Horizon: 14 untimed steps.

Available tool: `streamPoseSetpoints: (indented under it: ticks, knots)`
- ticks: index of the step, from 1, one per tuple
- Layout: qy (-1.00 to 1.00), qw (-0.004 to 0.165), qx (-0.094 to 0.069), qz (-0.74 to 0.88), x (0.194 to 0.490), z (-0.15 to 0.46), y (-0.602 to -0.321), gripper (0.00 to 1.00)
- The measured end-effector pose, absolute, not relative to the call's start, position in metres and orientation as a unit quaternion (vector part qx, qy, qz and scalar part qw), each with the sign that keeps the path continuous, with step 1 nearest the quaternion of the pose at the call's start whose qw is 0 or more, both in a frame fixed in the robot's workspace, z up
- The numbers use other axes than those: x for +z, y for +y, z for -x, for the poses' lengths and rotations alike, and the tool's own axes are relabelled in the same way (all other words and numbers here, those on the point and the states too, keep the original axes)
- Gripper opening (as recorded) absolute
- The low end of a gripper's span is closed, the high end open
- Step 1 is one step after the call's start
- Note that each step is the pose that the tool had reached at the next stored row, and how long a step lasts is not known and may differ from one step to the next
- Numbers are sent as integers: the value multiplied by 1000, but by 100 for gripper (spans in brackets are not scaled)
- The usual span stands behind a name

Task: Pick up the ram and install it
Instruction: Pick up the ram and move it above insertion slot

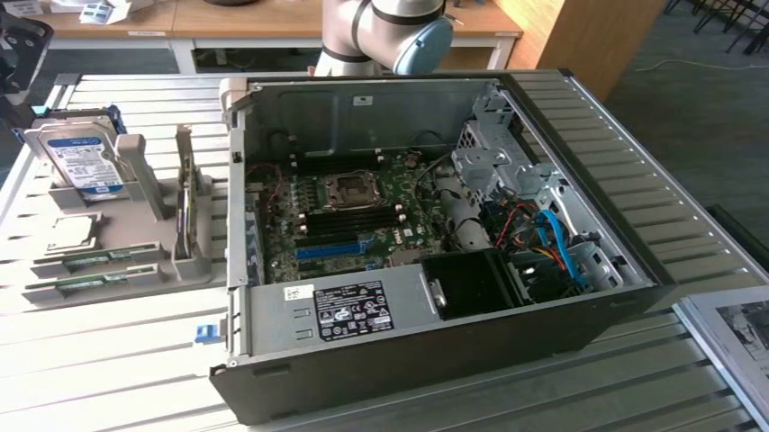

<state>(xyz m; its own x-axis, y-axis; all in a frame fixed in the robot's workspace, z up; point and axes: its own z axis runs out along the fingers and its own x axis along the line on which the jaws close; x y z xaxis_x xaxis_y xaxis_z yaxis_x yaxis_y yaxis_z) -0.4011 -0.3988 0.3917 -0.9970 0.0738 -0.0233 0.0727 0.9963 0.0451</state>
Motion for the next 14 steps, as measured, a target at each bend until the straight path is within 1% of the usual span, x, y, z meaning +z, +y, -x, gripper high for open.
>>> streamPoseSetpoints:
  ticks: [14]
  knots:
    - [1000,12,22,-4,392,401,-399,10]
